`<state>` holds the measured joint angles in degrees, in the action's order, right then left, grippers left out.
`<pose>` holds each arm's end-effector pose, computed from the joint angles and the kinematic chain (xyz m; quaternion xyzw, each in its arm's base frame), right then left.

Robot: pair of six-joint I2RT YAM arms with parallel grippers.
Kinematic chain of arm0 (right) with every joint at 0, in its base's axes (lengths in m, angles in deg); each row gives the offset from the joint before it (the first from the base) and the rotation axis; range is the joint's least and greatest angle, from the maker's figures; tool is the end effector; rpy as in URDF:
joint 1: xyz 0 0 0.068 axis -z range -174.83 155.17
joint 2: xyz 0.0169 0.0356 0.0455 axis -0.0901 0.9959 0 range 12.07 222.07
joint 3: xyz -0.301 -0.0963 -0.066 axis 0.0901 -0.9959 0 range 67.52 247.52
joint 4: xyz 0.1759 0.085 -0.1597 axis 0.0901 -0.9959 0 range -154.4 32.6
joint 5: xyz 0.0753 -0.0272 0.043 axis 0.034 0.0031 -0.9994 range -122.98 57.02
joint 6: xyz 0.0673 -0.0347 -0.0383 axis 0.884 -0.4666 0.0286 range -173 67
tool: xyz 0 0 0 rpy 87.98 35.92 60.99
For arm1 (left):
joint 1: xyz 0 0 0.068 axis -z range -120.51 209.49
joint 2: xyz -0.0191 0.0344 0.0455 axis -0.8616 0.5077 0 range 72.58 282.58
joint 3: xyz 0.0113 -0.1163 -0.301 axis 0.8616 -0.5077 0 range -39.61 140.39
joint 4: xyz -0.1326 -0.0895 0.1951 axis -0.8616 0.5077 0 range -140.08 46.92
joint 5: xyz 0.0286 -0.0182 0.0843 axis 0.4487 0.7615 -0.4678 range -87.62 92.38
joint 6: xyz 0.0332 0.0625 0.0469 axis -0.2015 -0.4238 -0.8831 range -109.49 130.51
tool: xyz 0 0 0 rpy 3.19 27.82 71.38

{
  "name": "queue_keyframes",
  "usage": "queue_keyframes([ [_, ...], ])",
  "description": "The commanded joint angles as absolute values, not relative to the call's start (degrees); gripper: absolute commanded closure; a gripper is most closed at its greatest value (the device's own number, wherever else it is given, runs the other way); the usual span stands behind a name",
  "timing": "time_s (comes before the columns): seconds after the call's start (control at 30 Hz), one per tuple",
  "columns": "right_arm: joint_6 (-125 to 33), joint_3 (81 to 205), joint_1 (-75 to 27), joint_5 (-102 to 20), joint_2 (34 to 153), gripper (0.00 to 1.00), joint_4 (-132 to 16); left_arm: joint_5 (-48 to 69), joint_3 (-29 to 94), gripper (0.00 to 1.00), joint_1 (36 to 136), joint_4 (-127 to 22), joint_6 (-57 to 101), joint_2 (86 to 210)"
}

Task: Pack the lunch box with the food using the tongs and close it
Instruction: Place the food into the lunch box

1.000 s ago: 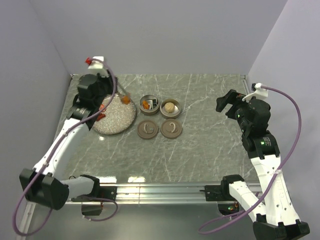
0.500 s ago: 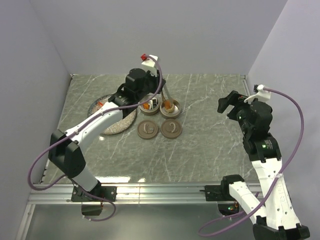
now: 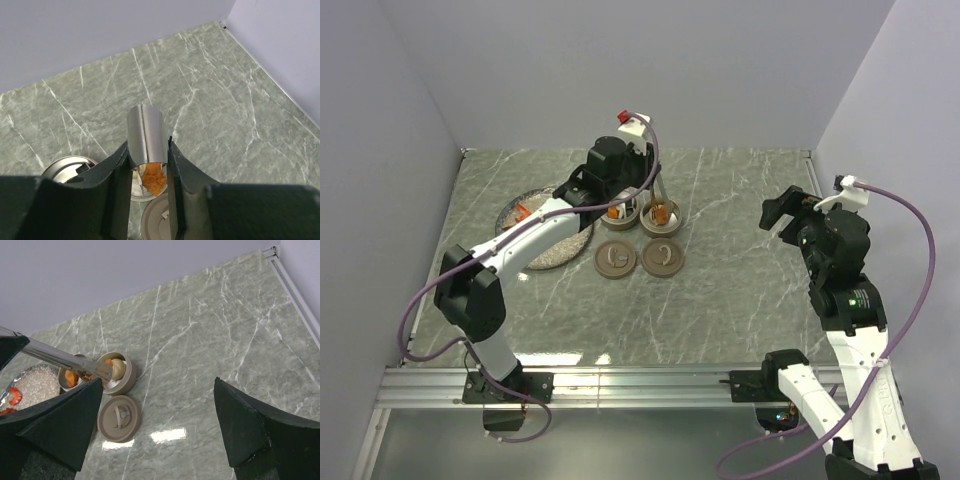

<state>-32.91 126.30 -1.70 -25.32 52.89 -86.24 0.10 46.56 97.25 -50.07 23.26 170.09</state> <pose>0.1320 0.0059 0.4214 0.1308 0.7592 0.0980 0.6300 0.3570 -0.2726 0.4096 0.1551 0.7578 -0.2564 0.5796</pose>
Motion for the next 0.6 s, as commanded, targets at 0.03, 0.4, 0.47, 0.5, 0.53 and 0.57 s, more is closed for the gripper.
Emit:
queue_keyframes([
  [0.03,-33.23,126.67,-1.86,-24.10,52.68,0.01,-85.96,1.85,49.86,0.83,97.55,-54.47,22.37,170.48],
  [0.4,-33.23,126.58,-1.86,-24.28,53.12,0.01,-85.70,1.24,50.39,0.62,97.55,-54.21,22.11,171.45],
  [0.47,-33.23,126.67,-1.86,-24.28,53.12,0.01,-85.70,1.33,50.56,0.59,97.55,-54.21,22.20,171.63],
  [0.5,-33.23,126.67,-1.95,-24.28,53.12,0.01,-85.61,1.50,50.56,0.57,97.55,-54.30,22.20,171.72],
  [0.53,-33.23,126.67,-1.77,-24.28,53.21,0.01,-85.70,1.50,50.65,0.57,97.55,-54.38,22.20,171.72],
  [0.57,-33.31,126.67,-1.86,-24.19,53.21,0.01,-85.70,1.59,50.65,0.56,97.55,-54.39,22.20,171.72],
])
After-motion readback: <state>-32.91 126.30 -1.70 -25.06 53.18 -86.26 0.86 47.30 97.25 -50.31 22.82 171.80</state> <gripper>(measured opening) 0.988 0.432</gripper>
